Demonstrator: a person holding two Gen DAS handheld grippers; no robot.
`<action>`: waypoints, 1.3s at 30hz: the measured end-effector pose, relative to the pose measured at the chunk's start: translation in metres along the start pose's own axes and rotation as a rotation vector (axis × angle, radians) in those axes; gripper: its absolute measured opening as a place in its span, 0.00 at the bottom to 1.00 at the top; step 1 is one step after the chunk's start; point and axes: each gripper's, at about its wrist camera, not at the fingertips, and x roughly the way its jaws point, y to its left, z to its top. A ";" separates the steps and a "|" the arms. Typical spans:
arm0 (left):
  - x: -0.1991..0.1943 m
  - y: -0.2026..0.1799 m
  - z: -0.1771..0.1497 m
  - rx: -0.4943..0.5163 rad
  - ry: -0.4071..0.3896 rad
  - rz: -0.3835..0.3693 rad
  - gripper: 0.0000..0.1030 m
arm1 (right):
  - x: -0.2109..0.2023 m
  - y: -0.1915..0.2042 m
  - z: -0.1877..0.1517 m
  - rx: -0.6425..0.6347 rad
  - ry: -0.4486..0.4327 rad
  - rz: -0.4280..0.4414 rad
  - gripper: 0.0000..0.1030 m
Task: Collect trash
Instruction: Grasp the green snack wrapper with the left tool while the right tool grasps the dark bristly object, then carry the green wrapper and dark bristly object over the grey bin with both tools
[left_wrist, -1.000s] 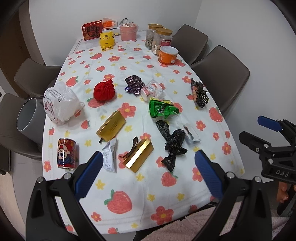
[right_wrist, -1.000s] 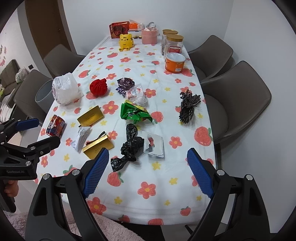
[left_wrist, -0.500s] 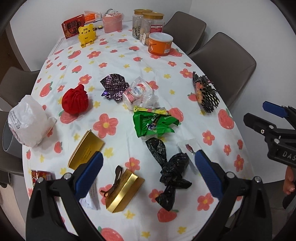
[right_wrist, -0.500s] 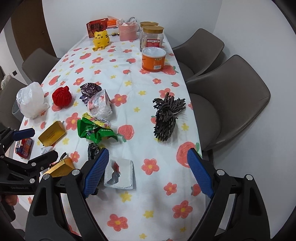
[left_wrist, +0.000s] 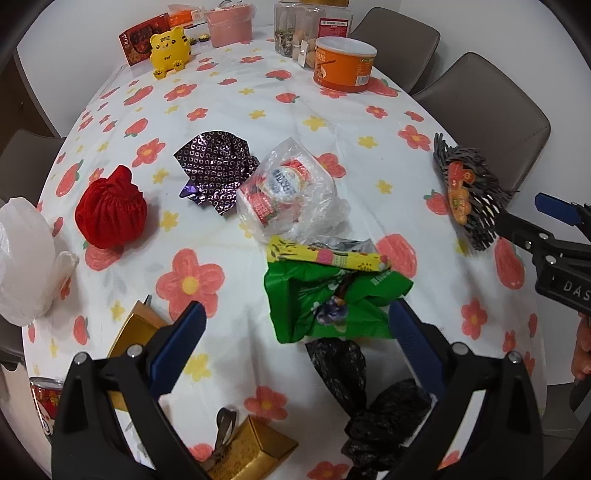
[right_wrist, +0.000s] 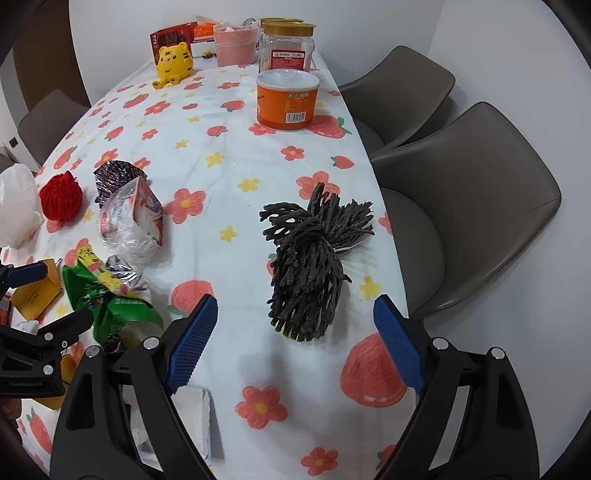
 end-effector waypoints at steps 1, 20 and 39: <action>0.006 0.000 0.001 0.001 0.001 0.002 0.96 | 0.007 0.000 -0.001 -0.004 0.003 -0.004 0.81; 0.011 -0.013 0.007 0.007 -0.060 -0.075 0.26 | 0.014 0.002 -0.012 -0.031 0.011 0.080 0.03; -0.115 0.023 -0.042 -0.133 -0.199 0.024 0.26 | -0.102 0.061 -0.020 -0.202 -0.100 0.254 0.03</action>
